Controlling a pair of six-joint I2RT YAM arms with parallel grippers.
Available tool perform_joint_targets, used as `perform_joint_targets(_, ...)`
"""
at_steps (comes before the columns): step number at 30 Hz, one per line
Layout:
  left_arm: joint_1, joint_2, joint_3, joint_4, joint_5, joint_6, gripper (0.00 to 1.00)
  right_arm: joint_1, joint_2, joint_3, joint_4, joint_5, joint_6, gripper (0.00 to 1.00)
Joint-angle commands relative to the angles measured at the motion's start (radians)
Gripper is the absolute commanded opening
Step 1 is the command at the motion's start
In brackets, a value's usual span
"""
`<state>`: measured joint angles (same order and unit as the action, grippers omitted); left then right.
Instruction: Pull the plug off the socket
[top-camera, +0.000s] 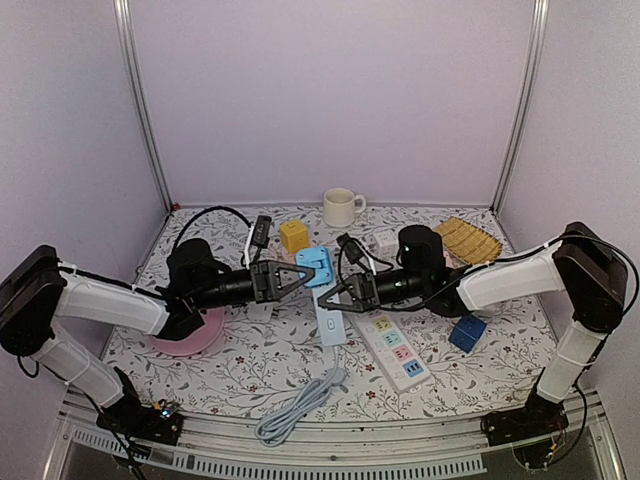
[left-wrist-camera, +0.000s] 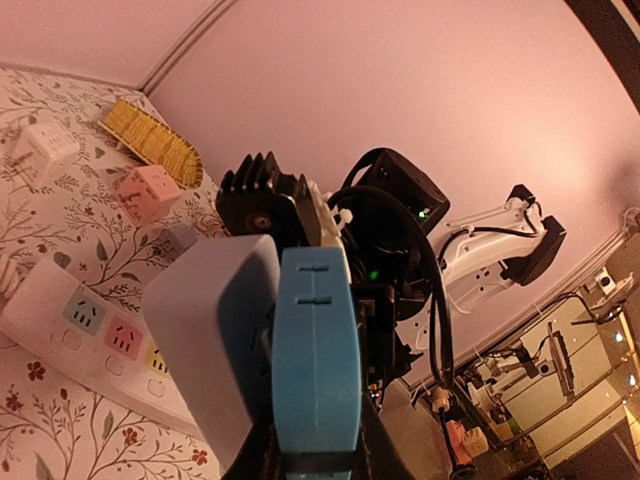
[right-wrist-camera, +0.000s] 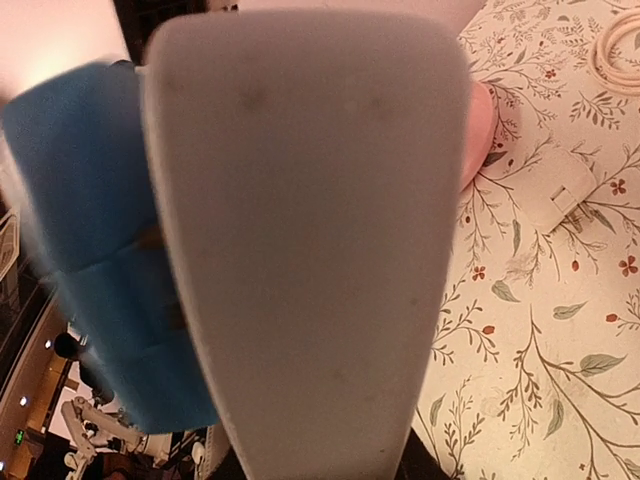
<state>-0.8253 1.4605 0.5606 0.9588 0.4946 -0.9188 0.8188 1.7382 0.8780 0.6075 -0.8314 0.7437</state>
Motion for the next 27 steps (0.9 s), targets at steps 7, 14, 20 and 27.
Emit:
perform_joint_targets(7,-0.190,-0.100,0.073,0.069,0.388,0.108,0.00,-0.050,0.008,0.054,-0.040,0.167,0.069,0.07)
perform_joint_targets(14,-0.140,-0.181,0.023,-0.206,0.108,0.136,0.00,-0.050,-0.010,0.073,-0.208,0.275,0.010,0.07)
perform_joint_targets(20,-0.109,-0.282,-0.041,-0.522,-0.120,0.135,0.00,-0.017,0.012,0.125,-0.405,0.405,-0.090,0.08)
perform_joint_targets(27,-0.110,-0.326,-0.188,-0.609,-0.168,0.043,0.00,0.065,0.104,0.188,-0.509,0.465,-0.163,0.11)
